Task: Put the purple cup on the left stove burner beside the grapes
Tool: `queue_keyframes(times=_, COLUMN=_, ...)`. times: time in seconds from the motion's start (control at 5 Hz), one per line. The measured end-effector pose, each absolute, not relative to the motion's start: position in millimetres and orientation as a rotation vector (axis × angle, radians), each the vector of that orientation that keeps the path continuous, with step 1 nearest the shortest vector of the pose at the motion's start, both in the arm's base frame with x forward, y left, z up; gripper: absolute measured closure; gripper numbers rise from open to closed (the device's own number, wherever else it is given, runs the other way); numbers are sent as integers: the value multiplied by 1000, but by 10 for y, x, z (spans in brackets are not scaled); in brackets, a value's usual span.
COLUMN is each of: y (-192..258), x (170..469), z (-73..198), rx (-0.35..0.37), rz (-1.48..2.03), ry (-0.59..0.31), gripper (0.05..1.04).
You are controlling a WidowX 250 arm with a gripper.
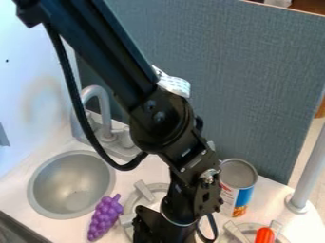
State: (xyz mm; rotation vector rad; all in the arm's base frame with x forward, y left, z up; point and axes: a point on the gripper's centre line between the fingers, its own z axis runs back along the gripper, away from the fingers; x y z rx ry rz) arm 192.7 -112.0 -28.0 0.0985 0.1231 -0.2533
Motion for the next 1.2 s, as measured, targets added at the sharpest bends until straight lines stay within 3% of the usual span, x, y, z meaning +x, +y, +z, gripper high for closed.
queue_keyframes(times=0.2, y=-1101, x=1897, z=-330, rx=108, rz=-254, ry=144, gripper=83)
queue_keyframes(times=0.6, y=-1335, x=2021, z=-358, rx=37, rz=-341, ry=16, gripper=83)
queue_keyframes(times=1.0, y=-1395, x=2043, z=-698, rx=112, rz=-263, ry=-82, gripper=83)
queue_keyframes(times=1.2, y=-1471, x=2097, z=-765, rx=104, rz=-269, ry=-93, gripper=83)
